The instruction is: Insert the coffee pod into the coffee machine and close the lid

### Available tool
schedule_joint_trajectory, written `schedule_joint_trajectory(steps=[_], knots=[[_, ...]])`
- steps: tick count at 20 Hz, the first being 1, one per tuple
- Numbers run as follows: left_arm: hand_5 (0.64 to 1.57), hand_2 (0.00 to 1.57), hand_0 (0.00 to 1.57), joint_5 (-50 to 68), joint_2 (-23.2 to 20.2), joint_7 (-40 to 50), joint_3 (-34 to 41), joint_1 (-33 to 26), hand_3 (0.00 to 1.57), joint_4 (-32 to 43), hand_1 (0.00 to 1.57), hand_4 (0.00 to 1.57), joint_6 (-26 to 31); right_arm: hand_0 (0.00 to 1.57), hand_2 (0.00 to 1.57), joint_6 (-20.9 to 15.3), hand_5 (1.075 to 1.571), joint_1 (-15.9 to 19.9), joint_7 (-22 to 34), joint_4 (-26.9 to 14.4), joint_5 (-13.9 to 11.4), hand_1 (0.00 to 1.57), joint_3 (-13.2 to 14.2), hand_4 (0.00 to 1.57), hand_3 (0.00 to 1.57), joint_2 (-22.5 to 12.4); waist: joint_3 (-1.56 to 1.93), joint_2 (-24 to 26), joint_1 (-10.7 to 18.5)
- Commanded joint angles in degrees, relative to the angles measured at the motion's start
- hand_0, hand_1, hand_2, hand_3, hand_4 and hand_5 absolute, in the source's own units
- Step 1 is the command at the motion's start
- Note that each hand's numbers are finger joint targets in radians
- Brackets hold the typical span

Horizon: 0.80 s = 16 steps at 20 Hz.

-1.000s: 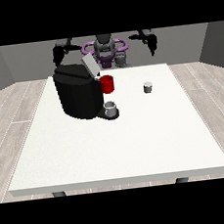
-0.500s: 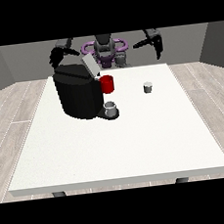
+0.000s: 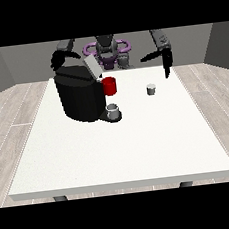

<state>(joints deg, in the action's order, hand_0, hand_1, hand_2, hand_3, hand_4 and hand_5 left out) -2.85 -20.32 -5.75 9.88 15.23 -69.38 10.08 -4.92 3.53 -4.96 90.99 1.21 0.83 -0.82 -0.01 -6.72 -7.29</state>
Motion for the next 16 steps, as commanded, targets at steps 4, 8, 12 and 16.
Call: schedule_joint_trajectory(steps=[4,8,12,16], knots=[[1.571,0.0,0.0,-3.1,-2.6,0.8,0.0,5.0,0.0,9.8,0.0,0.0,1.6,0.0,0.0,-2.8,1.571,2.9,4.0,-2.1,-2.0,0.0,-0.2,0.35,0.0,0.3,-0.01,-1.1,0.8],[1.571,0.0,0.0,-6.5,-2.9,-0.9,-1.5,7.5,0.0,12.9,0.0,0.0,0.6,0.0,0.0,-4.4,1.571,4.3,-0.2,-6.6,-2.4,0.0,-0.4,0.37,0.0,0.8,0.01,-3.2,1.7],[1.571,0.0,0.0,-9.1,-2.7,-2.5,-1.8,10.2,0.0,17.3,0.0,0.0,-1.6,0.0,0.0,-2.5,1.571,6.0,-0.2,-8.1,-2.5,0.0,0.8,0.41,0.0,-0.8,-0.01,-5.4,-0.1],[1.571,0.46,0.0,-12.3,-2.0,-2.2,-4.3,9.8,0.0,19.5,0.0,0.0,-0.8,0.0,0.0,-4.6,1.571,7.9,8.2,-7.6,-3.3,0.0,1.2,0.42,0.0,-1.3,-0.01,-0.3,1.8]])
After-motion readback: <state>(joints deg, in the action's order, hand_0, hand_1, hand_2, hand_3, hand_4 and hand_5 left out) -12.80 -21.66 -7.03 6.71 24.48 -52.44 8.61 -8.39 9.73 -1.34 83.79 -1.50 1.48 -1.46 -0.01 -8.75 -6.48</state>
